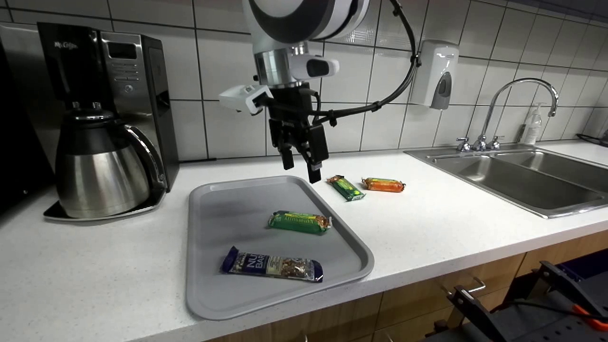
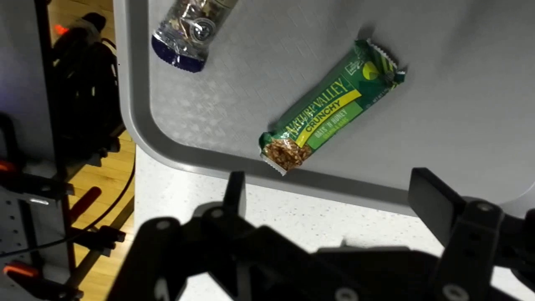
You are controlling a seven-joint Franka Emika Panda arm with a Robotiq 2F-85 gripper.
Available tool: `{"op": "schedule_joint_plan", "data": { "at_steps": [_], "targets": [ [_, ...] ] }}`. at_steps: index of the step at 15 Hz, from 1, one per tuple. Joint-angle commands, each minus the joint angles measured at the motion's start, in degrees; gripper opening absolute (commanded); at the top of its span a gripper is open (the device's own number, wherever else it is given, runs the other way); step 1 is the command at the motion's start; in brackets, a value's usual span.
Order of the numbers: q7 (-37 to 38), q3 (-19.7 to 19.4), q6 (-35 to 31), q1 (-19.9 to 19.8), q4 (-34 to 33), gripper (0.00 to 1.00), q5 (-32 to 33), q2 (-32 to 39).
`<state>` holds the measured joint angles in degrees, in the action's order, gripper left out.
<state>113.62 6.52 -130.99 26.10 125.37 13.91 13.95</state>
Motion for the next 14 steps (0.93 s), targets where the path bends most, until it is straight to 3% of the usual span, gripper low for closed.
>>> {"op": "schedule_joint_plan", "data": {
  "at_steps": [1, 14],
  "targets": [
    [6.62, 1.51, 3.1, -0.66, 1.39, 1.0, 1.33, -1.28],
    [20.71, 1.03, 2.33, 0.48, -1.5, 1.0, 8.49, 6.5]
  ]
}}
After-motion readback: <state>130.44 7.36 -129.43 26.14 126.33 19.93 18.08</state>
